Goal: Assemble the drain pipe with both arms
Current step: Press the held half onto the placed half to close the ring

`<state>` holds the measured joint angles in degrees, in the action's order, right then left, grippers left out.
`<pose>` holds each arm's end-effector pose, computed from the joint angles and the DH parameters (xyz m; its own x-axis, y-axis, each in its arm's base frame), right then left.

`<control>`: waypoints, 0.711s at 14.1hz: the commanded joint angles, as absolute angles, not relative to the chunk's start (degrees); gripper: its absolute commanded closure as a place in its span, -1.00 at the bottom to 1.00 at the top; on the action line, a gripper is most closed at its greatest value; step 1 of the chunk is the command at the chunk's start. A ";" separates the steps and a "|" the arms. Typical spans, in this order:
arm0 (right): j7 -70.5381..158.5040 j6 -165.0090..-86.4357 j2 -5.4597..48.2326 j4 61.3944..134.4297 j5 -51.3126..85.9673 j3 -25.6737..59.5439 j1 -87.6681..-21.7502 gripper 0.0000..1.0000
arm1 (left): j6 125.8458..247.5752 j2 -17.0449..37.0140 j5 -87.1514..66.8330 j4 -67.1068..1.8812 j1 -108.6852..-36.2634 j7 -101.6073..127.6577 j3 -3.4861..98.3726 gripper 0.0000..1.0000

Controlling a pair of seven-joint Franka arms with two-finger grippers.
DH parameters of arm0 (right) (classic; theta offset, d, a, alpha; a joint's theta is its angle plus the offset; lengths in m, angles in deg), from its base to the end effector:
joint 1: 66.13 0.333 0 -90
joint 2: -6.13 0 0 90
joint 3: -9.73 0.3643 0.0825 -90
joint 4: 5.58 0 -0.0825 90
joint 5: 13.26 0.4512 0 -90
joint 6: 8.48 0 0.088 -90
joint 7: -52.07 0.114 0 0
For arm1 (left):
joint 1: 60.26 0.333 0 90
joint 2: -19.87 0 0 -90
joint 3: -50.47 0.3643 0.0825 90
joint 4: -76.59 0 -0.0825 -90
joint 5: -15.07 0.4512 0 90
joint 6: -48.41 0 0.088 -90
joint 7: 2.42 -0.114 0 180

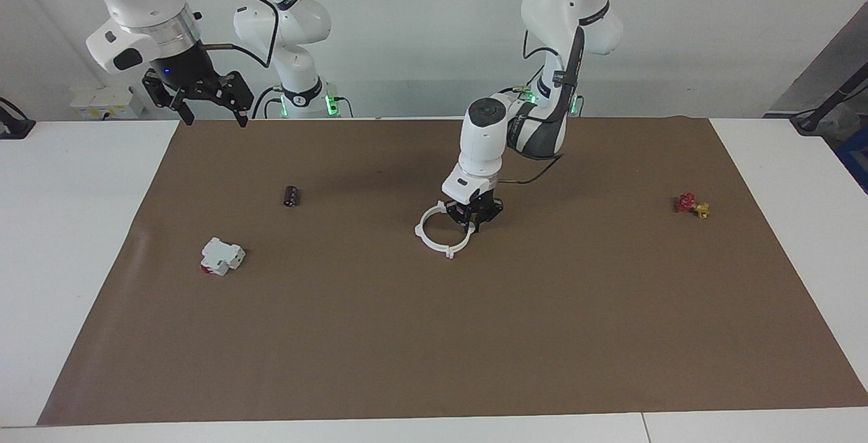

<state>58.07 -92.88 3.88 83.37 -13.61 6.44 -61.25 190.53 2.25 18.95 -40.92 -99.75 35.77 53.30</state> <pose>0.5970 0.0150 0.6911 0.9962 -0.0774 -0.0396 -0.0771 -0.9970 0.0080 0.5345 -0.3989 0.2915 0.9908 -0.0255 0.1330 -0.0291 -0.9993 0.0249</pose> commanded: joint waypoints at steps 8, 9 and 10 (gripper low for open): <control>56.38 -92.76 3.14 83.90 -12.56 6.66 -61.83 -1.00 | 192.20 2.91 19.99 -43.74 -101.04 38.10 53.90 0.38; 56.38 -92.76 3.14 83.90 -12.56 6.66 -61.83 -1.00 | 192.20 2.91 19.99 -43.74 -101.04 37.84 53.90 -0.31; 56.38 -92.76 3.14 83.98 -12.56 6.66 -61.83 -1.00 | 192.20 2.91 19.99 -43.74 -100.95 37.66 53.90 -0.77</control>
<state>58.07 -92.88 3.88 83.37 -13.61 6.44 -61.25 190.55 2.19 18.94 -41.57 -99.82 36.45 53.14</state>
